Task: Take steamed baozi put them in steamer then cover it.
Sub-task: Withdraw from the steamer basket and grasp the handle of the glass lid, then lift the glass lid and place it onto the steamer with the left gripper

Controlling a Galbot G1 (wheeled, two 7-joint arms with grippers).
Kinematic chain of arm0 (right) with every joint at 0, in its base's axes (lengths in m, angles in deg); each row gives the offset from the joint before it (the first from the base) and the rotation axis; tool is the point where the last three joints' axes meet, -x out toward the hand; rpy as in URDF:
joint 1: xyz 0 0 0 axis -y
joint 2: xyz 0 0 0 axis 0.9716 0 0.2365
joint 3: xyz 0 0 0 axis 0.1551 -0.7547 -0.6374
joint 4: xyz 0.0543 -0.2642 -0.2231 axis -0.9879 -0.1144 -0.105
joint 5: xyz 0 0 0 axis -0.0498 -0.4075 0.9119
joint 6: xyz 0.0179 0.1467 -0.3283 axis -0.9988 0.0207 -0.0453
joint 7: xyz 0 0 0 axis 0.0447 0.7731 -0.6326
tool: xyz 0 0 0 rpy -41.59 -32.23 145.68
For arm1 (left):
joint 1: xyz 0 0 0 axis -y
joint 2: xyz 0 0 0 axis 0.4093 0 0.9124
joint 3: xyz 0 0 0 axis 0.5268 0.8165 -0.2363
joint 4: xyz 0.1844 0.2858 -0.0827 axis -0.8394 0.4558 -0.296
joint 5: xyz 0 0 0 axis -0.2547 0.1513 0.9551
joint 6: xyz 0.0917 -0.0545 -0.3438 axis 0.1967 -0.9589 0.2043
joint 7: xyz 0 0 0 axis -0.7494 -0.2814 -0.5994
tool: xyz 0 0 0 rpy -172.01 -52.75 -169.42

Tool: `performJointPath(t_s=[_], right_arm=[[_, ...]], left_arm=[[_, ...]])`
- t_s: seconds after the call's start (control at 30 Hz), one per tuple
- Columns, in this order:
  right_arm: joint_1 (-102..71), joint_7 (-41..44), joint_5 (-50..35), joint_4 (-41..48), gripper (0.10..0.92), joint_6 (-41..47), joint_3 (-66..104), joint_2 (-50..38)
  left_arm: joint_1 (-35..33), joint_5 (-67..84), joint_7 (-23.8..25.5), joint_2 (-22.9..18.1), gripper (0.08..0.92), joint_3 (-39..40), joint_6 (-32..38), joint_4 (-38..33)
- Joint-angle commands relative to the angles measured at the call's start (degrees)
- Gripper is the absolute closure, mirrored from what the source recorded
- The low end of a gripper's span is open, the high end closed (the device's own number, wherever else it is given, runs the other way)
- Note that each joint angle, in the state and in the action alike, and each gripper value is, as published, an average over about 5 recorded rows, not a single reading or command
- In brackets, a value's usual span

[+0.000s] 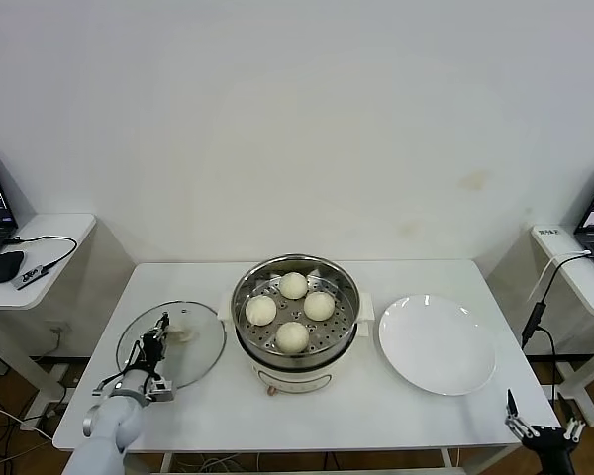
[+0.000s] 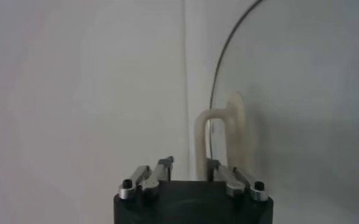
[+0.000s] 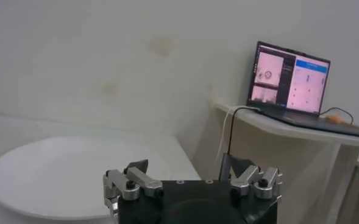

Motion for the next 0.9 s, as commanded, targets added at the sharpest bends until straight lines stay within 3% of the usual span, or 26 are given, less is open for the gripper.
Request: performJointPath(t_s=[0.03,0.27,0.6,0.9], right_arm=[[-0.1,0.0,-0.1,-0.7,0.203,-0.4,-1.1,-0.4],[-0.3,0.1,0.1,-1.3,0.203,-0.8,-2.4,-1.2],[0.0,0.2,0.5,-1.6,0.203,-1.1,-4.3,-2.0],[0.2,0.1,2.5,-1.4,0.203,-1.1,-5.7,-1.1]], left_arm=[[-4.4,0.9,-1.7,1.3,0.811,-1.5,-0.6,-7.8],[-10.3,3.2,0.6,4.7,0.855,-4.9,-2.9,-21.1],[-14.5,8.8,10.9,10.5,0.855,-10.5,-9.0,-38.2],[-14.3,20.6,15.0,14.6,0.855,-3.6,-17.7,-49.0]])
